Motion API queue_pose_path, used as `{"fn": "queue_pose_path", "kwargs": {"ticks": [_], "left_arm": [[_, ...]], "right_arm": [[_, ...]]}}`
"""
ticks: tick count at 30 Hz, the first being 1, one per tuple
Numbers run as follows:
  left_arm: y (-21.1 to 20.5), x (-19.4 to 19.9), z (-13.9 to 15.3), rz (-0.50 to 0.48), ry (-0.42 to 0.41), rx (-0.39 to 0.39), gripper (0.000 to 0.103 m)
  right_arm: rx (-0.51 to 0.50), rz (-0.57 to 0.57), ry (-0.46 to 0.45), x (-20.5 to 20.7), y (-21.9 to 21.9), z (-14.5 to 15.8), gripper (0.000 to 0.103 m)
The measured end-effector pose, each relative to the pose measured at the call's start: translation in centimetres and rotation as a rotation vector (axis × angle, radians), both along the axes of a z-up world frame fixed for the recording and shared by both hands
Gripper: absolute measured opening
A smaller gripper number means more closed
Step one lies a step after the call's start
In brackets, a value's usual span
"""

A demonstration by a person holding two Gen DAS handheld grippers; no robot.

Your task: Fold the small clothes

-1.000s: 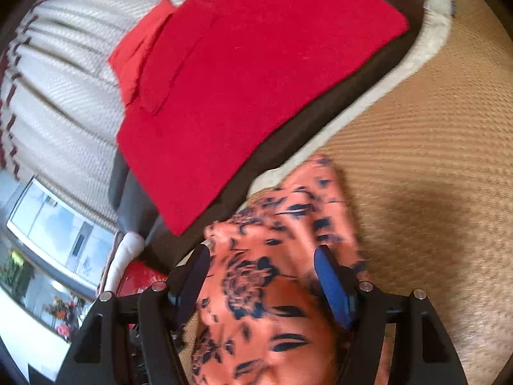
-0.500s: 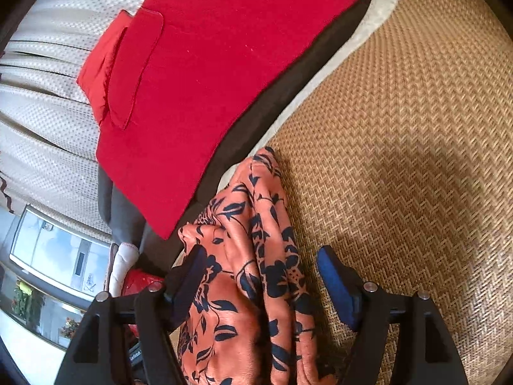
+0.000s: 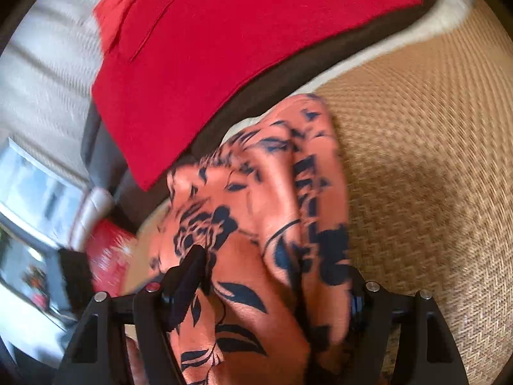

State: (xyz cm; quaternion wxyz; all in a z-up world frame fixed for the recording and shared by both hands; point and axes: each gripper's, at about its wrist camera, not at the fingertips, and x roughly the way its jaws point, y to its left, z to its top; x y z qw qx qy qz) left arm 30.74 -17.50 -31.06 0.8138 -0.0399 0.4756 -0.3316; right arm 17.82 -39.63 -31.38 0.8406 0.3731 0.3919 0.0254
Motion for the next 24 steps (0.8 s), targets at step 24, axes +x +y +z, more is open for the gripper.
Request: {"fn": "queue_pose_path", "kwargs": {"ticks": [24], "left_arm": [[5.5, -3.6, 4.1, 0.058, -0.197, 0.149, 0.049]], "right_arm": [[-0.159, 0.128, -0.098, -1.0, 7.1, 3.9, 0.045]]}}
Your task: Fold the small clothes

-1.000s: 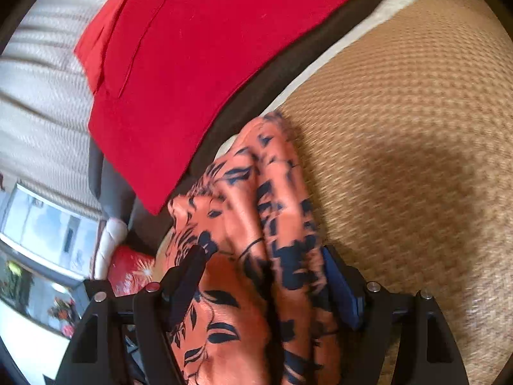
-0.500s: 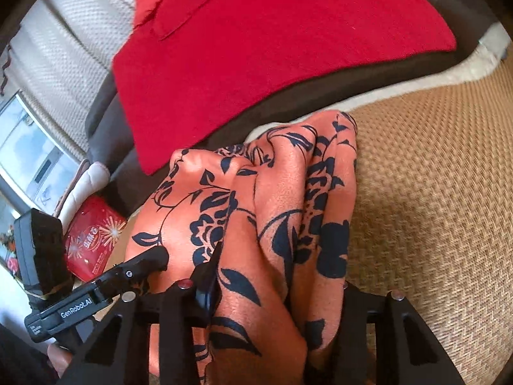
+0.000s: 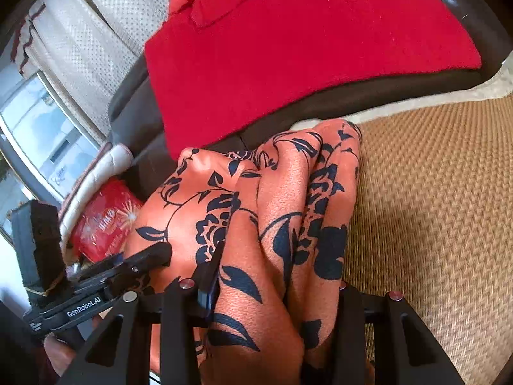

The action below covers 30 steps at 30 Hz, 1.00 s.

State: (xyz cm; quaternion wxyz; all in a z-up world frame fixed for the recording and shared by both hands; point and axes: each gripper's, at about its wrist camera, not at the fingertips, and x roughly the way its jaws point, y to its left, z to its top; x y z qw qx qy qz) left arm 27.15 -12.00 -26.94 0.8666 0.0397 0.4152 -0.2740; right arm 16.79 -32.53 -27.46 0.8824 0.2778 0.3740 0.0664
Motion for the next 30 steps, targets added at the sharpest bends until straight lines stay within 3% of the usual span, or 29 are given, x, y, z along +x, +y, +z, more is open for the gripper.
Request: {"fn": "queue_pose_path", "kwargs": {"ticks": [10, 17, 20, 26, 30], "left_arm": [[-0.5, -0.1, -1.3, 0.007, -0.035, 0.136, 0.054], [0.0, -0.3, -0.9, 0.027, -0.056, 0.161, 0.055], [0.3, -1.6, -0.1, 0.047, -0.113, 0.191, 0.055], [1.8, -1.8, 1.0, 0.095, -0.149, 0.197, 0.056], [2.7, -1.5, 1.4, 0.13, -0.18, 0.207, 0.062]], "right_arm": [[0.043, 0.009, 0.103, 1.4, 0.8, -2.1, 0.048], [0.055, 0.004, 0.119, 2.1, 1.1, -1.8, 0.053], [0.054, -0.003, 0.12, 2.2, 1.1, -1.7, 0.053], [0.045, -0.026, 0.132, 2.1, 1.0, -1.4, 0.056], [0.046, -0.12, 0.108, 1.1, -0.8, -0.2, 0.057]]}}
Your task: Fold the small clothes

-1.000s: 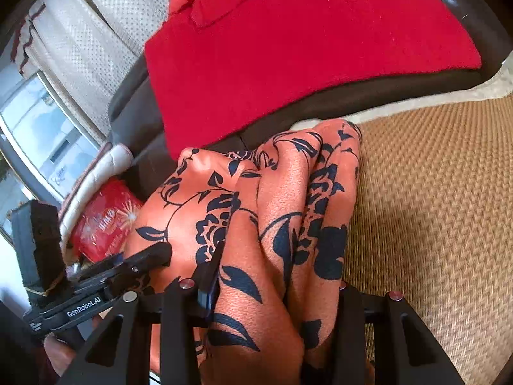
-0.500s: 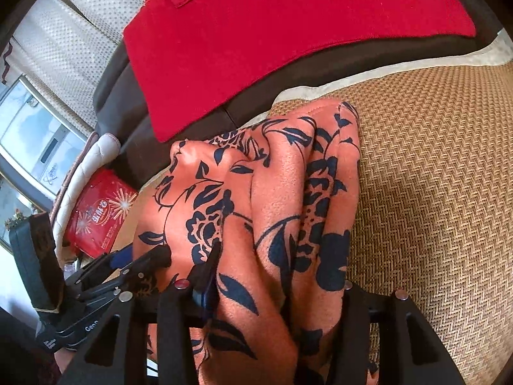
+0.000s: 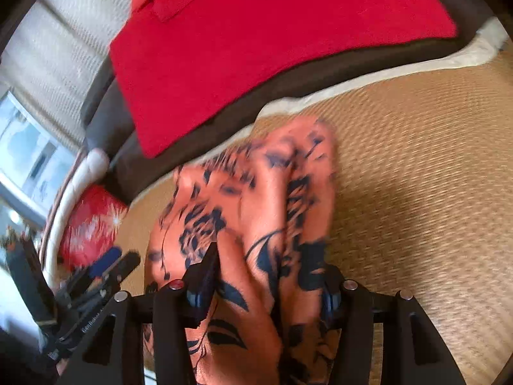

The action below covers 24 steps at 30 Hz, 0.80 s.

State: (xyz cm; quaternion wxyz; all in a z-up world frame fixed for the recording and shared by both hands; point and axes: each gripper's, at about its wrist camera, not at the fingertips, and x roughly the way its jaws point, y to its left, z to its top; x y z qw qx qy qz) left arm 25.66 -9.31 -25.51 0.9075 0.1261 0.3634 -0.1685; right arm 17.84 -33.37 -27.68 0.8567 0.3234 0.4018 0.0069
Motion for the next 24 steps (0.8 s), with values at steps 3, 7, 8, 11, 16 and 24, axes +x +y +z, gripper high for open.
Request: {"fn": "queue_pose_path", "kwargs": {"ticks": [3, 7, 8, 11, 16, 24], "left_arm": [[0.4, 0.4, 0.1, 0.021, -0.011, 0.014, 0.062], [0.7, 1.0, -0.4, 0.049, -0.011, 0.036, 0.062], [0.7, 1.1, -0.6, 0.057, -0.005, 0.04, 0.062], [0.7, 1.6, -1.4, 0.07, 0.008, 0.066, 0.062], [0.3, 2.7, -4.0, 0.084, 0.053, 0.154, 0.062], [1.5, 1.7, -2.0, 0.093, 0.05, 0.082, 0.063]], "right_arm": [[-0.06, -0.096, -0.092, -1.4, -0.9, 1.9, 0.057], [-0.075, -0.04, -0.248, -0.8, 0.5, 4.2, 0.054], [-0.066, -0.018, -0.25, -0.3, 0.9, 4.2, 0.052], [-0.053, 0.048, -0.212, 1.9, 2.7, 3.5, 0.047], [-0.063, 0.026, 0.032, 4.7, 3.1, -0.7, 0.037], [-0.065, 0.028, -0.094, -0.5, 2.8, 2.0, 0.04]]}}
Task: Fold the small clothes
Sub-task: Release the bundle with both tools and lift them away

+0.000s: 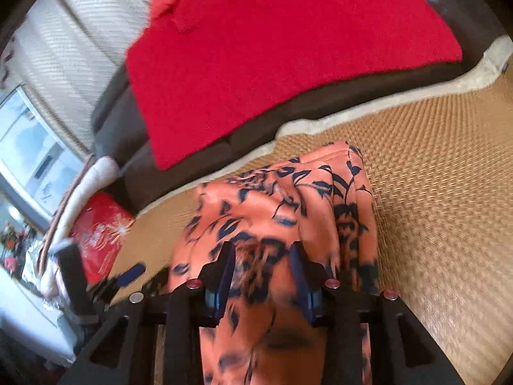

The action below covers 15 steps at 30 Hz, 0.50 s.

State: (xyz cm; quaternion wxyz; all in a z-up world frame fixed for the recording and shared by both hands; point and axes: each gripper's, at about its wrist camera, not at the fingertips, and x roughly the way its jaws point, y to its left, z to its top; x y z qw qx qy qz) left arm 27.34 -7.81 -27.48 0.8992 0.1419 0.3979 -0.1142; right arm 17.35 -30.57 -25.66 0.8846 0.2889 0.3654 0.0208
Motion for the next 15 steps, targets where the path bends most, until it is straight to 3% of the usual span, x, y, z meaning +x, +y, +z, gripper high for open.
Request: {"fn": "queue_pose_path", "kwargs": {"ticks": [2, 4, 7, 9, 12, 15], "left_arm": [[0.4, -1.2, 1.0, -0.008, -0.024, -0.03, 0.071], [0.3, -2.6, 1.2, -0.028, -0.041, -0.037, 0.078], [-1.6, -3.4, -0.9, -0.062, 0.021, 0.07, 0.078], [-1.9, -3.9, -1.0, -0.051, 0.029, 0.086, 0.078], [-0.8, -6.0, 1.9, -0.035, -0.008, 0.005, 0.078], [0.8, -9.3, 5.5, 0.007, -0.076, -0.06, 0.082]], "right_arm": [[-0.035, 0.003, -0.035, -1.9, 0.5, 0.8, 0.04], [-0.034, 0.02, -0.013, -3.1, 1.3, 0.6, 0.04], [-0.078, 0.029, 0.155, -3.0, 2.4, -2.7, 0.039], [-0.087, 0.024, 0.139, -3.4, 2.6, -2.1, 0.039], [-0.032, 0.011, 0.106, -5.3, 2.3, -0.2, 0.039], [-0.082, -0.003, 0.074, -8.1, 2.1, 2.2, 0.04]]}}
